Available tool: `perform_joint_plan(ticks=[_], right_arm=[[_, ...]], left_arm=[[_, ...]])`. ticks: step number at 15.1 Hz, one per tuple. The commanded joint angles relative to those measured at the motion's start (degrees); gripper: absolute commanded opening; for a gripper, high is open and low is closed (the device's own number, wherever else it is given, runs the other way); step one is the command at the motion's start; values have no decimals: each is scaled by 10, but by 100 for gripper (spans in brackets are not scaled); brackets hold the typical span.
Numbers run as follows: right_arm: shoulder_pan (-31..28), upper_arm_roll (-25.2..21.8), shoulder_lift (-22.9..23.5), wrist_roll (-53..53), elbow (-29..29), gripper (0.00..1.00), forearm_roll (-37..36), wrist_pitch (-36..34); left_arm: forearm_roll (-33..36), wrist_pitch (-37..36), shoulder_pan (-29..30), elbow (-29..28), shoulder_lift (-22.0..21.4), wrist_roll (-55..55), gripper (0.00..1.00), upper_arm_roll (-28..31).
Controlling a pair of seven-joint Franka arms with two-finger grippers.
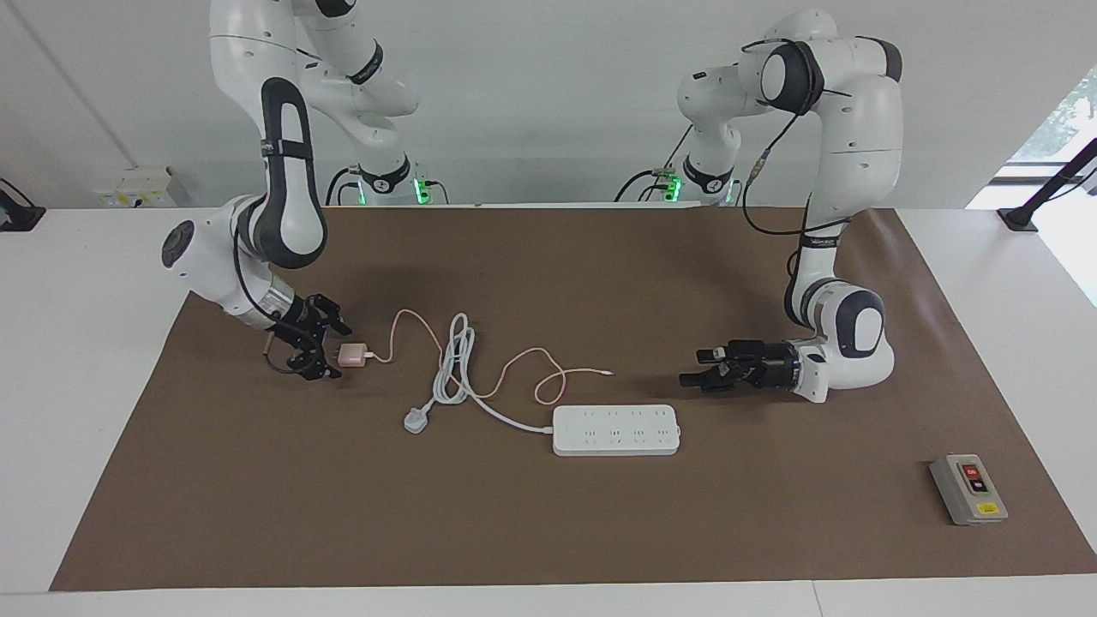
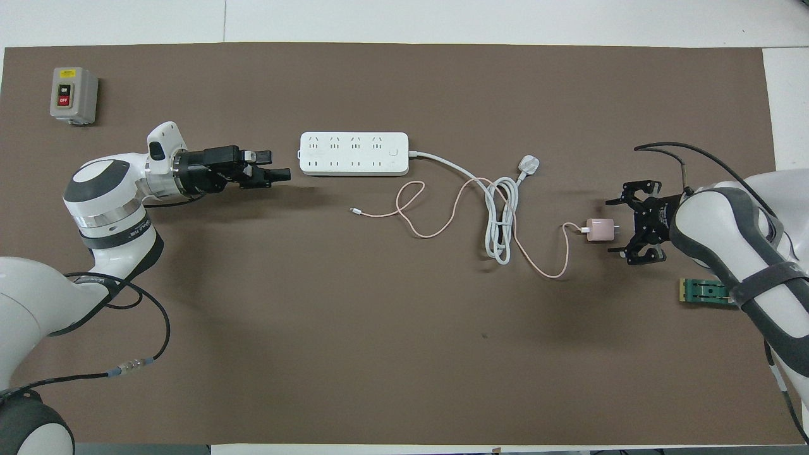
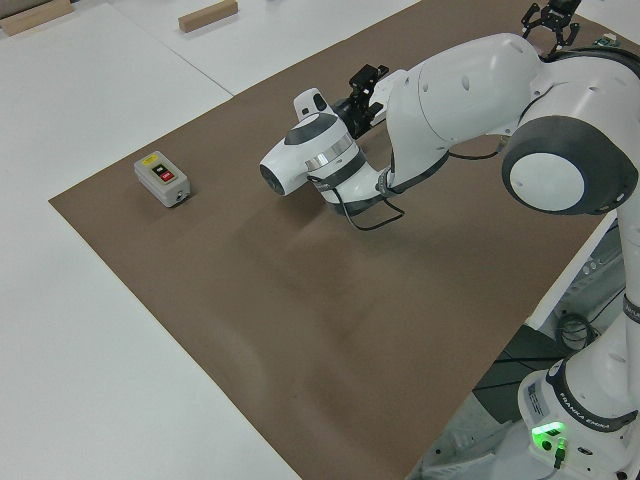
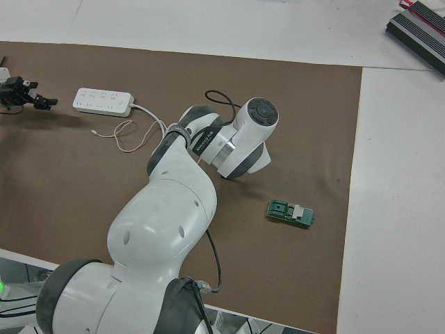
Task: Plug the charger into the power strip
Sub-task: 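Grip the strip with the left gripper while the right gripper lifts the charger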
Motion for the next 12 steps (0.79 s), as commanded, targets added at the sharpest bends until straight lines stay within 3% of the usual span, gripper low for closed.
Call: perform_joint_plan(ticks=[1, 6, 12], right_arm=[[-11, 8, -10, -33, -19, 99, 19, 2], [-6, 8, -12, -41, -27, 96, 27, 1], [-8, 8, -12, -52, -28, 75, 38, 1]], left_arm=[[5, 10, -14, -6, 1, 11, 100, 6], [6, 20, -21, -13, -9, 6, 100, 7], [6, 31, -21, -24, -15, 9, 100, 7]])
